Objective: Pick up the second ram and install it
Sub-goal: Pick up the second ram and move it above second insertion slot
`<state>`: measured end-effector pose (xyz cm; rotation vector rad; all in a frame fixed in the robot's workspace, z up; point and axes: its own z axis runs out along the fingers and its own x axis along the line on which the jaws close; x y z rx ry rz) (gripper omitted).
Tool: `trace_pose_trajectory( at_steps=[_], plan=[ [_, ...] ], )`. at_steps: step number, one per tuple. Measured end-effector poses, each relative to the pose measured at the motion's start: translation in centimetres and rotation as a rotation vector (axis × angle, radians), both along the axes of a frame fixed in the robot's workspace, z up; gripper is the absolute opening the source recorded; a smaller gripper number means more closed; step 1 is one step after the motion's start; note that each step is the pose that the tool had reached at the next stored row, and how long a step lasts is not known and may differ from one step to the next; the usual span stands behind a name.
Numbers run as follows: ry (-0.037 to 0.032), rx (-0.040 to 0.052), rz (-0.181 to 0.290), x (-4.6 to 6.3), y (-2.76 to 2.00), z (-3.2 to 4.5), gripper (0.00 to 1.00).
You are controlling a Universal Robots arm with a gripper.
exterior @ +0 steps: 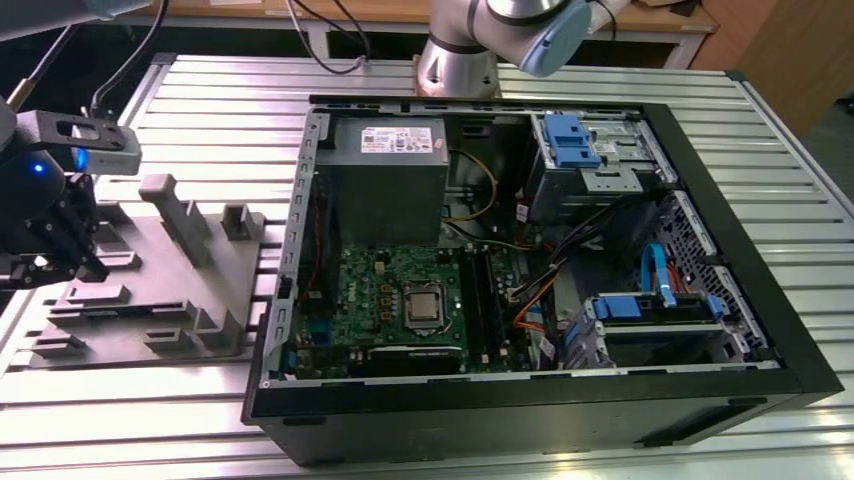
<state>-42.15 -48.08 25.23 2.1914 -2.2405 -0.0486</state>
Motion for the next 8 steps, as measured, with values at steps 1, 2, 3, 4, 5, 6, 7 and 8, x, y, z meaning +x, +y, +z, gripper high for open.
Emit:
trace_pose_trajectory(
  at_steps=[1, 2, 3, 4, 5, 6, 7, 8],
  plan=[
    [0.0001, -0.0001, 0.000, -0.01, -0.03, -0.04, 0.10],
    [0.0002, -0.0002, 0.000, -0.01, -0.07, -0.09, 0.10],
    [0.0002, -0.0002, 0.000, -0.02, -0.13, -0.13, 0.10],
    [0.0000, 0.0000, 0.000, -0.03, -0.16, -0.17, 0.10],
    [0.0000, 0.0000, 0.000, -0.05, -0.17, -0.20, 0.10],
    [-0.0001, 0.0000, 0.000, -0.05, -0.18, -0.21, 0.10],
    [-0.0001, 0.0000, 0.000, -0.05, -0.18, -0.20, 0.10],
    [-0.0001, 0.0000, 0.000, -0.06, -0.18, -0.20, 0.10]
  ],
)
